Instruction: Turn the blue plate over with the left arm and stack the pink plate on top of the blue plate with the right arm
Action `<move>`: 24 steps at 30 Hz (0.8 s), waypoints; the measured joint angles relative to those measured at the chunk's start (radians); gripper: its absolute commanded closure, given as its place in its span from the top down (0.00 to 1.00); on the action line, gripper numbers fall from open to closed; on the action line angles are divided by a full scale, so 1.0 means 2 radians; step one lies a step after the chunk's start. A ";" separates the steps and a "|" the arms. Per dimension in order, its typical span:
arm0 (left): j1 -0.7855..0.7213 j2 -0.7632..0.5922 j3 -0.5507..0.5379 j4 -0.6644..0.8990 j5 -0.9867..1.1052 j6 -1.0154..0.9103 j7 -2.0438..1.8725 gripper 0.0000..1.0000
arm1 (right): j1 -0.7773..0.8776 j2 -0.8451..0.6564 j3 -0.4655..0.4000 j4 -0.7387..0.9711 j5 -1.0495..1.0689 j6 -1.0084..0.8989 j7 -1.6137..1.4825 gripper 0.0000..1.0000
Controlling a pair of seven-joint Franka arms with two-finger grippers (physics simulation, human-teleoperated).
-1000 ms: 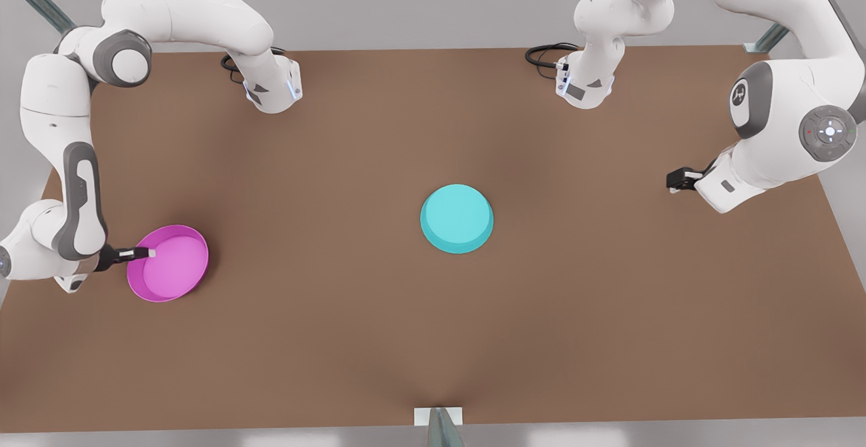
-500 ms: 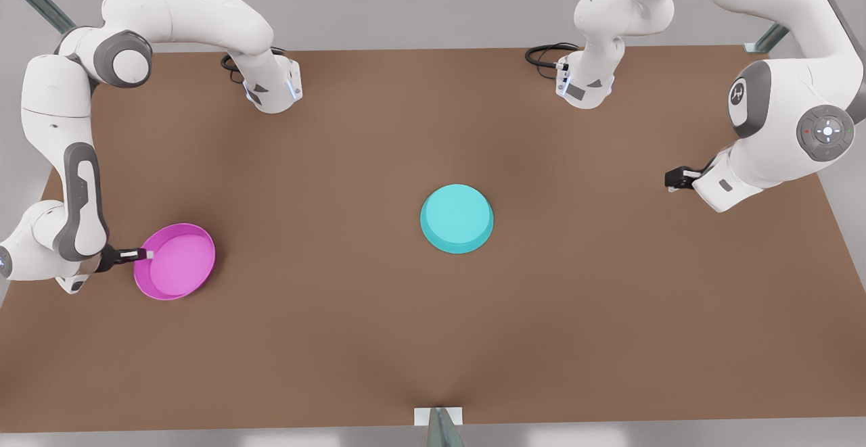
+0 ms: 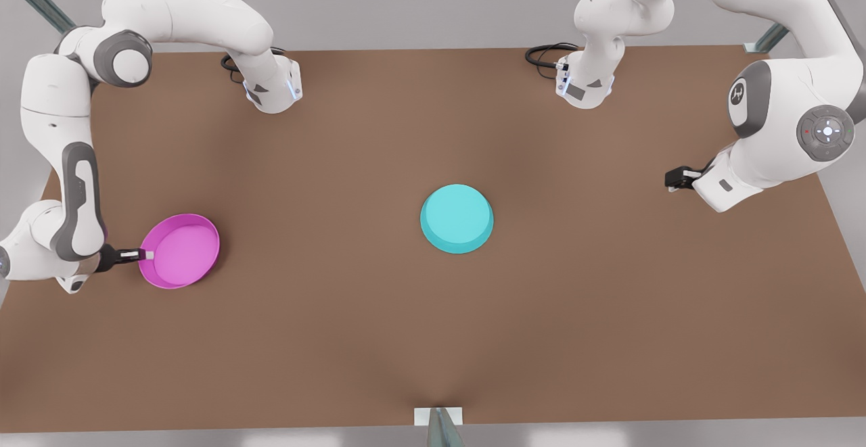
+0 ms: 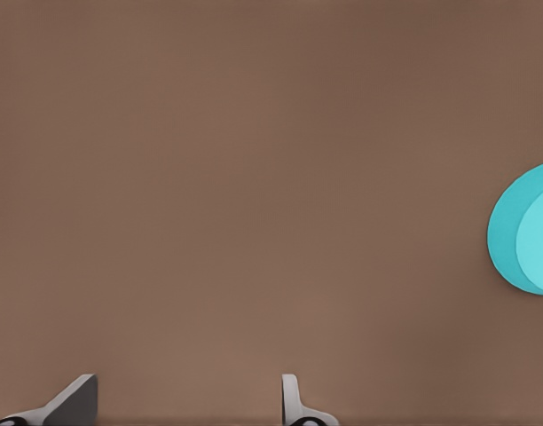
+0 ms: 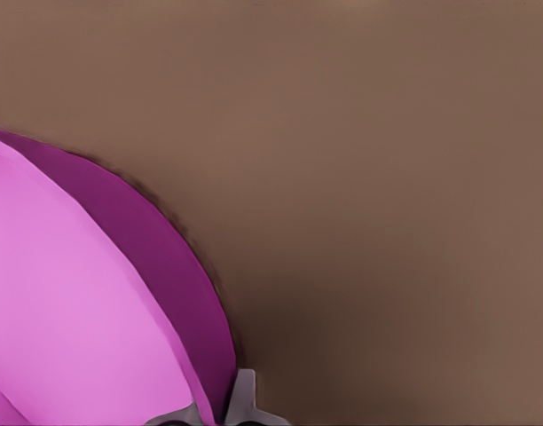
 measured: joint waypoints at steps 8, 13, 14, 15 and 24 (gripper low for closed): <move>-0.001 0.000 0.000 0.000 0.000 0.000 0.000 1.00 | 0.013 -0.009 0.004 -0.001 0.049 -0.054 0.000 0.21; 0.000 0.000 0.000 0.000 0.000 0.000 0.000 1.00 | 0.042 -0.024 0.020 -0.006 0.075 -0.102 0.015 0.21; 0.000 0.000 0.000 0.000 0.000 -0.001 0.000 1.00 | 0.061 -0.028 0.020 -0.007 0.083 -0.109 0.022 0.21; 0.000 0.000 0.000 0.000 0.000 0.000 0.000 1.00 | 0.092 -0.030 0.021 -0.006 0.086 -0.109 0.035 0.21; 0.001 0.000 -0.004 0.000 -0.001 -0.004 -0.002 1.00 | 0.328 -0.042 0.019 0.023 0.145 -0.099 0.127 0.21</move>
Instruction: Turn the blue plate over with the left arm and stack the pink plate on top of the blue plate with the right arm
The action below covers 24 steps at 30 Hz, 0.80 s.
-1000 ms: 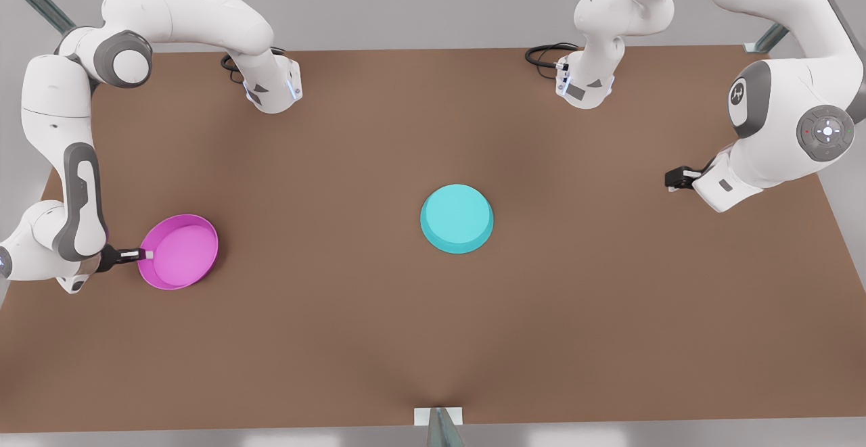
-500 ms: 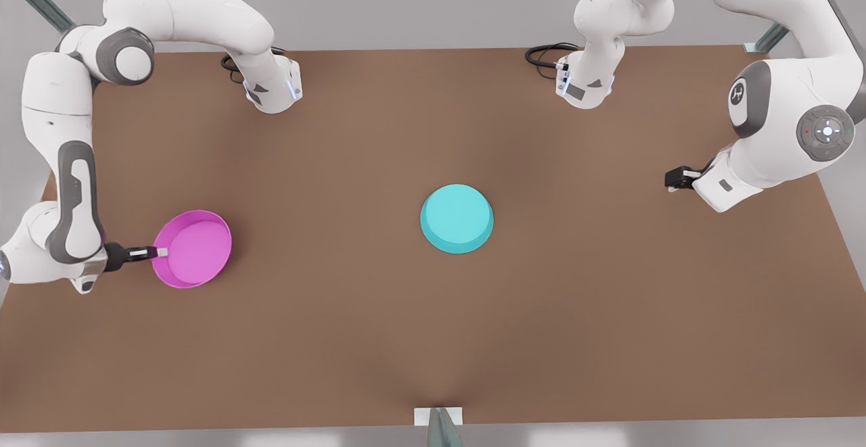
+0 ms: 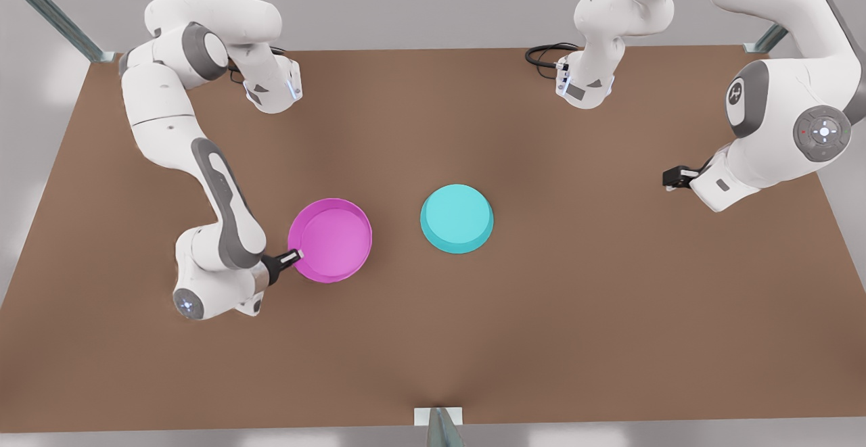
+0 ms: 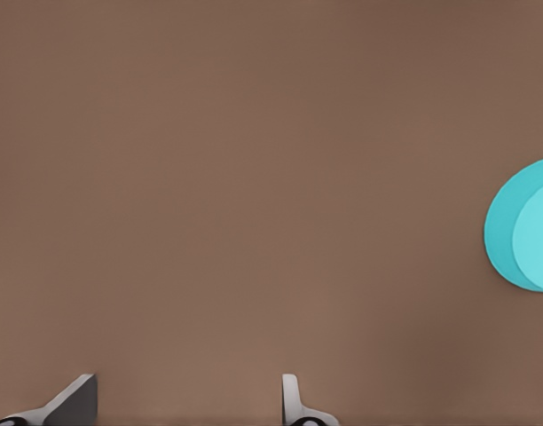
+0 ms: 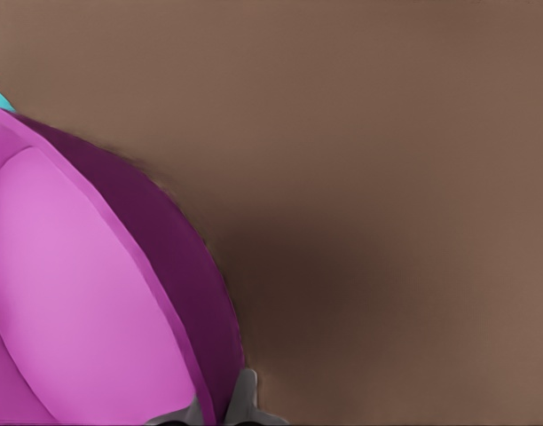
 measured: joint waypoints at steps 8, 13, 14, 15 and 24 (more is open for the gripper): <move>0.000 -0.001 0.000 0.000 0.000 -0.001 0.000 1.00 | 0.078 -0.004 0.001 0.017 0.039 0.049 0.166 0.21; 0.000 -0.001 0.000 0.000 0.000 -0.001 0.000 1.00 | 0.116 -0.007 0.011 0.015 0.041 0.072 0.245 0.21; 0.000 -0.001 0.000 0.000 0.000 0.000 0.000 1.00 | 0.123 -0.007 0.011 0.014 0.041 0.078 0.258 0.21; 0.000 -0.001 0.000 0.000 0.000 0.000 0.000 1.00 | 0.130 -0.008 0.018 0.011 0.043 0.085 0.271 0.21; 0.001 0.000 0.000 0.000 0.000 -0.002 0.000 1.00 | 0.170 -0.070 0.041 -0.122 0.038 0.233 0.368 0.21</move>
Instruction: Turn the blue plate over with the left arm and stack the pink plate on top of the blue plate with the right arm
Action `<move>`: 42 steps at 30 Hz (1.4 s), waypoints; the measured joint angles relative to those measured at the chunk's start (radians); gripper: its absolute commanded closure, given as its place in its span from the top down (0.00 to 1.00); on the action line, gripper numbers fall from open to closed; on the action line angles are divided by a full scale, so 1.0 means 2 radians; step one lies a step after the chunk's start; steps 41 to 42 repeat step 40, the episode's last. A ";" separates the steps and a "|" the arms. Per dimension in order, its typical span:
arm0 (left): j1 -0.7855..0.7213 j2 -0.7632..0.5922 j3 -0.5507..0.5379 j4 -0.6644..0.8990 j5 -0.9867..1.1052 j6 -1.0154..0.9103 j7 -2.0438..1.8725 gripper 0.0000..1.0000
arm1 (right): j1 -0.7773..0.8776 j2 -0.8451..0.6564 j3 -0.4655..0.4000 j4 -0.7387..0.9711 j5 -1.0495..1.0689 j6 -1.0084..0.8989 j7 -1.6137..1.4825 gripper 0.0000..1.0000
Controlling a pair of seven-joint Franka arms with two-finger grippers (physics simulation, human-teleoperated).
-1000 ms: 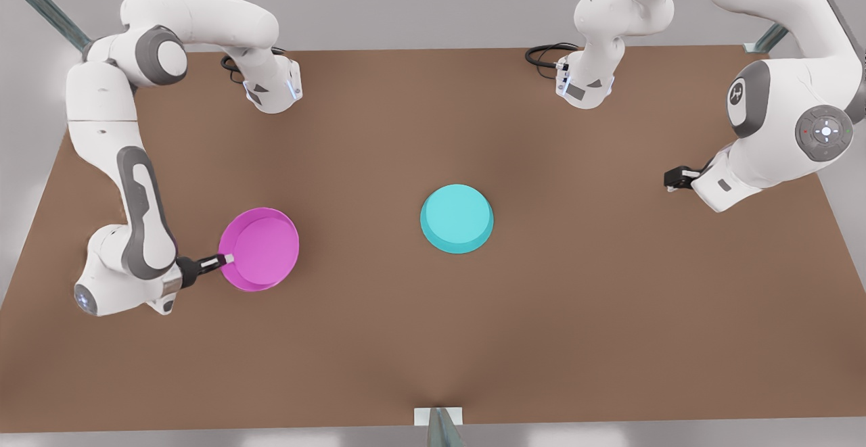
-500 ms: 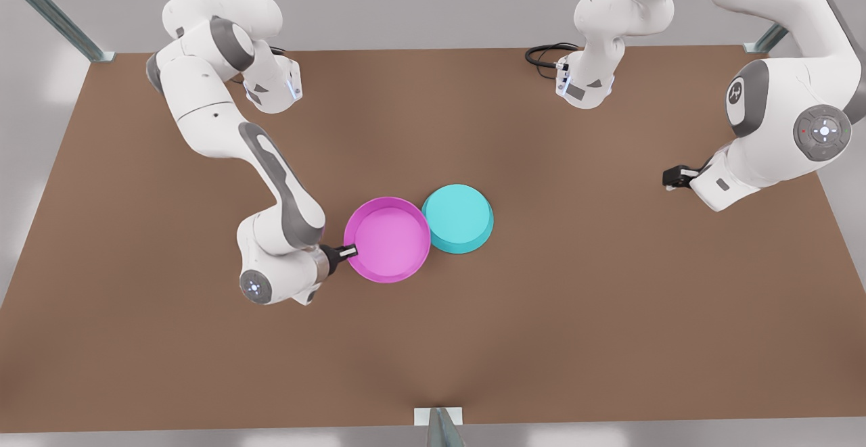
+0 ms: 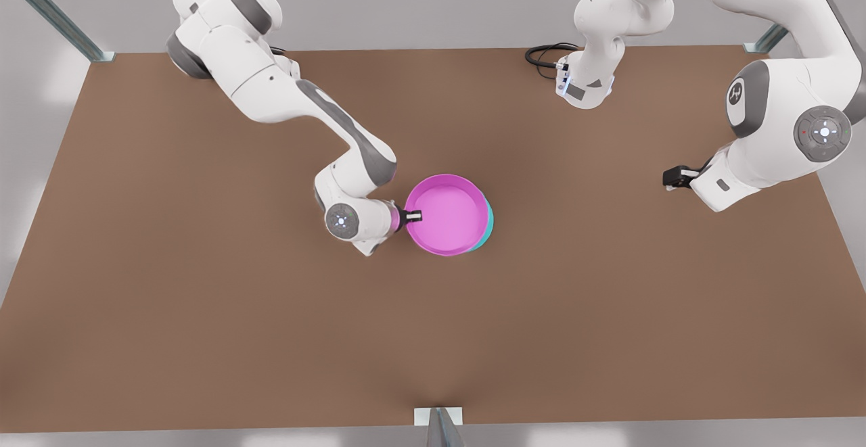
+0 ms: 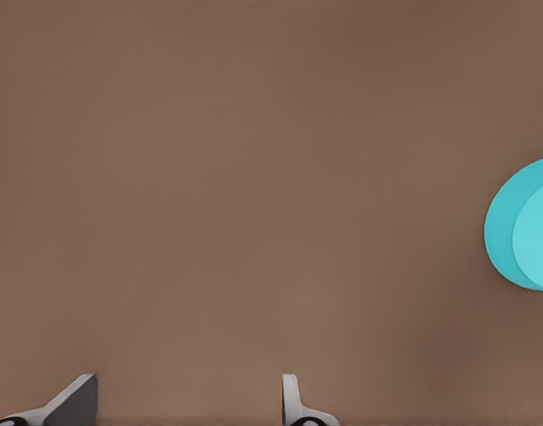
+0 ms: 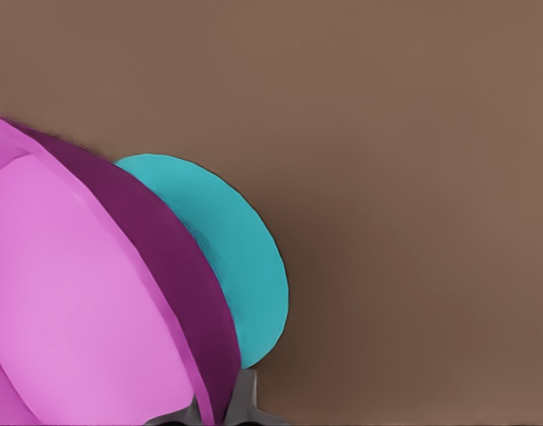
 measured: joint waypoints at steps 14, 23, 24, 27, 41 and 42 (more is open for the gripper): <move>0.000 0.000 0.000 0.000 0.000 -0.002 0.000 1.00 | 0.008 0.000 0.011 -0.036 -0.002 0.062 0.024 0.45; 0.000 -0.001 0.000 0.000 0.000 -0.010 0.000 1.00 | 0.003 0.000 0.013 -0.033 -0.001 0.061 0.025 1.00; -0.001 -0.001 0.000 0.000 0.000 -0.010 0.000 1.00 | 0.003 0.000 0.013 -0.032 -0.001 0.061 0.025 1.00; 0.000 -0.001 0.000 0.000 0.000 -0.010 0.000 1.00 | -0.003 -0.017 0.012 0.024 -0.008 0.006 0.042 1.00; -0.001 -0.003 0.000 0.000 0.000 -0.012 0.000 1.00 | -0.149 -0.258 -0.167 0.053 -0.153 -0.241 -0.202 1.00; -0.001 -0.003 0.000 0.000 0.000 -0.012 0.000 1.00 | -0.149 -0.258 -0.167 0.053 -0.153 -0.241 -0.202 1.00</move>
